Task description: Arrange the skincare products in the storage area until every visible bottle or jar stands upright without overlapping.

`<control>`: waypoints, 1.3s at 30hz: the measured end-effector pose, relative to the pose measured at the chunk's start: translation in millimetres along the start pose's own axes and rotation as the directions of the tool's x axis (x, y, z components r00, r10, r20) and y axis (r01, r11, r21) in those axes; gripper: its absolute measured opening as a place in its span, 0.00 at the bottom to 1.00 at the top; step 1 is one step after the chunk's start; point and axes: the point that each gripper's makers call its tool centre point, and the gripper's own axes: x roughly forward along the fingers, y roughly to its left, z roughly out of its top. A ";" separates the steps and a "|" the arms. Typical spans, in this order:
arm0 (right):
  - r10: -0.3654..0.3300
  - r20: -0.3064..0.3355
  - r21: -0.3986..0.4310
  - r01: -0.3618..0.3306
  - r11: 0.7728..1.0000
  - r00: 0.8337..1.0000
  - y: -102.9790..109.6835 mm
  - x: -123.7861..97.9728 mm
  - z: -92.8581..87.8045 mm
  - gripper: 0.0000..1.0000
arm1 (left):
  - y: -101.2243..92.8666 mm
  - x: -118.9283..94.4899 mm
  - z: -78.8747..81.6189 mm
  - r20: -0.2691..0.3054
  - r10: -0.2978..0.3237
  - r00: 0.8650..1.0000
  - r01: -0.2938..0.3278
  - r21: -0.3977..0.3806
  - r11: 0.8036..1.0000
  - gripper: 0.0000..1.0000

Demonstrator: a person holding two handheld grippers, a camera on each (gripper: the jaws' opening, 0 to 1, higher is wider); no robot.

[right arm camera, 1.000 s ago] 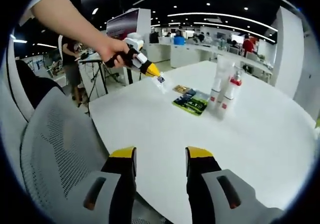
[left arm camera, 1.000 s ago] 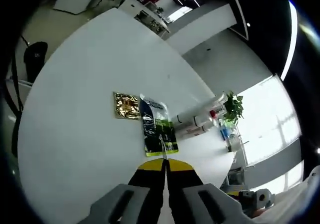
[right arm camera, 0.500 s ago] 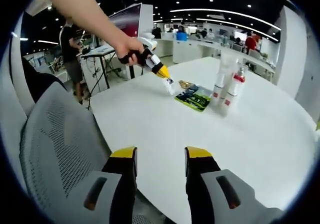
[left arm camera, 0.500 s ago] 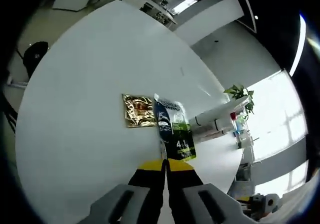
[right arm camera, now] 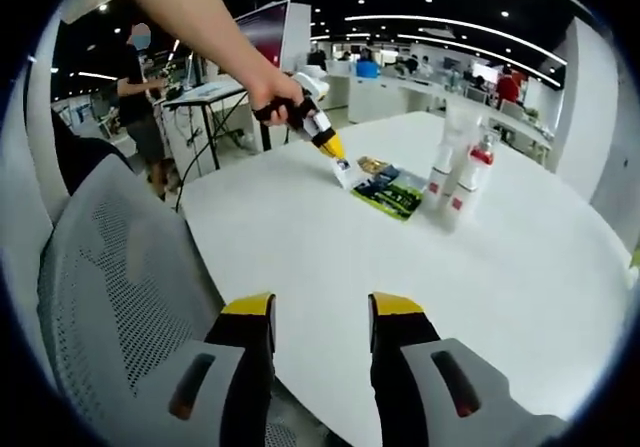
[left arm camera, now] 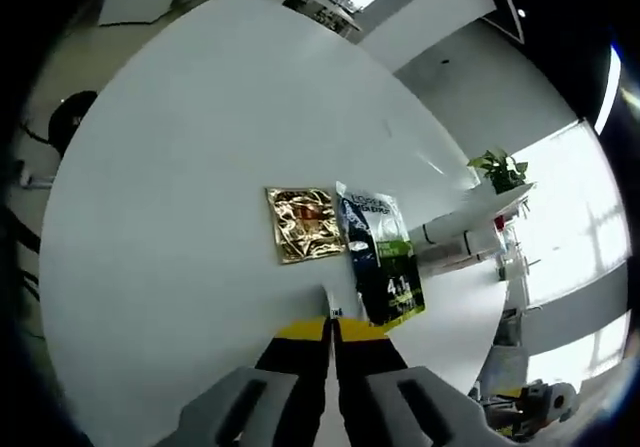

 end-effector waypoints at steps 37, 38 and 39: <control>-0.008 0.012 -0.017 0.008 1.000 1.000 -1.5 -1.3 2.2 0.34 | 13.8 -7.8 -10.0 0.046 0.133 0.990 -0.125 -0.143 0.982 0.13; -0.007 0.013 -0.019 0.007 1.000 1.000 -1.4 -1.3 2.6 0.34 | 13.0 -11.5 -13.7 0.055 0.127 0.990 -0.118 -0.146 0.982 0.13; -0.006 0.015 -0.019 0.007 1.000 1.000 -1.2 -1.4 2.9 0.35 | 11.1 -15.8 -15.0 0.076 0.117 0.990 -0.105 -0.146 0.984 0.13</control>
